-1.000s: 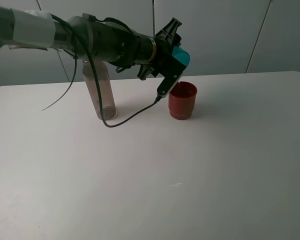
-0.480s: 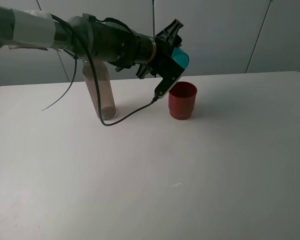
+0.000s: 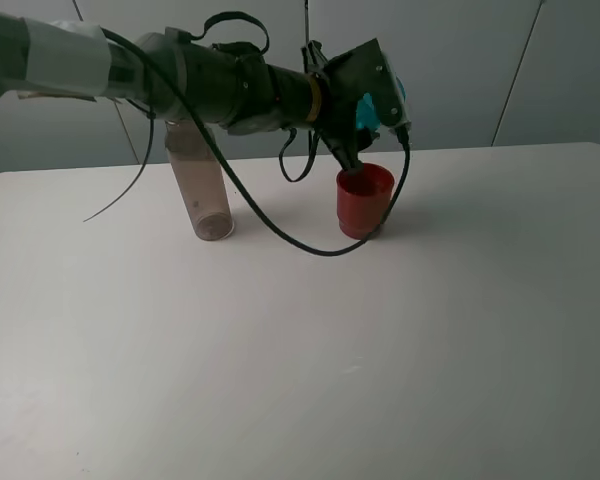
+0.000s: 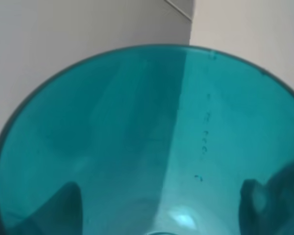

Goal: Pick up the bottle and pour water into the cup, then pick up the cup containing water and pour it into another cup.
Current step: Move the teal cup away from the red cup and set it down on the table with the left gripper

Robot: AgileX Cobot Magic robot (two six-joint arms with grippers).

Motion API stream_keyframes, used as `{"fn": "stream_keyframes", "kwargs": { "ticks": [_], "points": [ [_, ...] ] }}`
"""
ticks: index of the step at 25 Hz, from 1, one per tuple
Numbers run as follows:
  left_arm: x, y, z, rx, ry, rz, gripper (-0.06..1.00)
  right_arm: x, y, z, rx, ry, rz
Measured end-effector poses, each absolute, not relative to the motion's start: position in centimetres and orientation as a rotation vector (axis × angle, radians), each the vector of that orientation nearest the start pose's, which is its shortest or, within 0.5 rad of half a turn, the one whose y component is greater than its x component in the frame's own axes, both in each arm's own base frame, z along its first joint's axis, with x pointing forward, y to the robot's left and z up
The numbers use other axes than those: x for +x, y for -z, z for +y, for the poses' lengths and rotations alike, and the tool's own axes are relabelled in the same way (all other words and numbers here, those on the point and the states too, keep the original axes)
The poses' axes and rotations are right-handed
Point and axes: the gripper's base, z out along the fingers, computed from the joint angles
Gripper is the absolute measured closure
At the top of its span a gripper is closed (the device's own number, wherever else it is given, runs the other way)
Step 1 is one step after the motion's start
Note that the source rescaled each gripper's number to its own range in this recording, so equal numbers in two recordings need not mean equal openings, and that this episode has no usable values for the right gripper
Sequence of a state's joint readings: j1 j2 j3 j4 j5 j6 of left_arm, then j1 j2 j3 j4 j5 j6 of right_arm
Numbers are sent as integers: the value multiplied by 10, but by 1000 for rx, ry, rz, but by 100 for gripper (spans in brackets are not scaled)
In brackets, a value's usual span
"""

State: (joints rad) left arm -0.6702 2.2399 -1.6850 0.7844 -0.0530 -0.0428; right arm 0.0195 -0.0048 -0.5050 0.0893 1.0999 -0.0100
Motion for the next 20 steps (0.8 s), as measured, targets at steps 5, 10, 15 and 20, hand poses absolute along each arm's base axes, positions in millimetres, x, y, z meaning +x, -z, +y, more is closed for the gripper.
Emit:
{"fn": "stream_keyframes", "kwargs": {
  "ticks": [5, 10, 15, 20],
  "points": [
    [401, -169, -320, 1180, 114, 1689, 77, -8, -276, 7, -37, -113, 2072],
    [385, -156, -312, 1166, 184, 1712, 77, -8, -276, 7, -37, -113, 2072],
    [371, -163, -298, 1153, 210, 1699, 77, -8, -276, 7, -37, -113, 2072],
    [367, -176, -285, 1121, 218, 1679, 77, -8, -276, 7, -37, -113, 2072]
  ]
}}
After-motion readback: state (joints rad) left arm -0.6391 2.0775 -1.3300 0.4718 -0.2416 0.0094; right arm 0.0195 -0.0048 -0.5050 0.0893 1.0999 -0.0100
